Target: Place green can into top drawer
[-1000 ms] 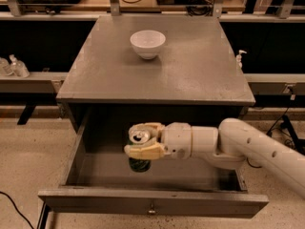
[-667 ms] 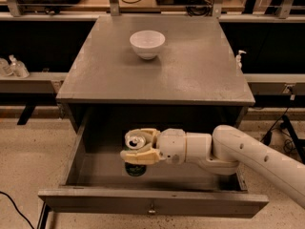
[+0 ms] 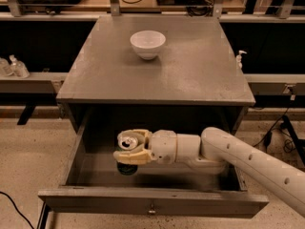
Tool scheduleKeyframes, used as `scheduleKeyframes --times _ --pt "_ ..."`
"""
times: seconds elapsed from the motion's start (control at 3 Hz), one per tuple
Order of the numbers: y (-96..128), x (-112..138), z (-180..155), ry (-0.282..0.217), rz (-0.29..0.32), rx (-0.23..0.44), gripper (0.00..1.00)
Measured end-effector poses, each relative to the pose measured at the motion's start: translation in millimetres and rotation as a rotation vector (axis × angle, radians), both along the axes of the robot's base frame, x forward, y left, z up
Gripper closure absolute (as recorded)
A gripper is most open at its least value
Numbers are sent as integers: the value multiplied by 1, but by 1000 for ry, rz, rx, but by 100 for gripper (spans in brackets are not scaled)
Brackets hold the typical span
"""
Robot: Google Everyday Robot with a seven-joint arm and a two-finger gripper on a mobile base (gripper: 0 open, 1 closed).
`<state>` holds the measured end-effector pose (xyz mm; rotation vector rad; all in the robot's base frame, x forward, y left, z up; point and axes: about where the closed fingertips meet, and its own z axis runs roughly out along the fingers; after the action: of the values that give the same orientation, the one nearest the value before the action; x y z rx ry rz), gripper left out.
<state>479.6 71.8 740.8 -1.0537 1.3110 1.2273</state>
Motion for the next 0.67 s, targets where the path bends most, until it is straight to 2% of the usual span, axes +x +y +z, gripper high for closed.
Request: scheduleKeyframes --times 0.33,0.67 --pt "4 19 -13 -17 9 21 100" --pt "12 31 -26 -21 17 0 82"
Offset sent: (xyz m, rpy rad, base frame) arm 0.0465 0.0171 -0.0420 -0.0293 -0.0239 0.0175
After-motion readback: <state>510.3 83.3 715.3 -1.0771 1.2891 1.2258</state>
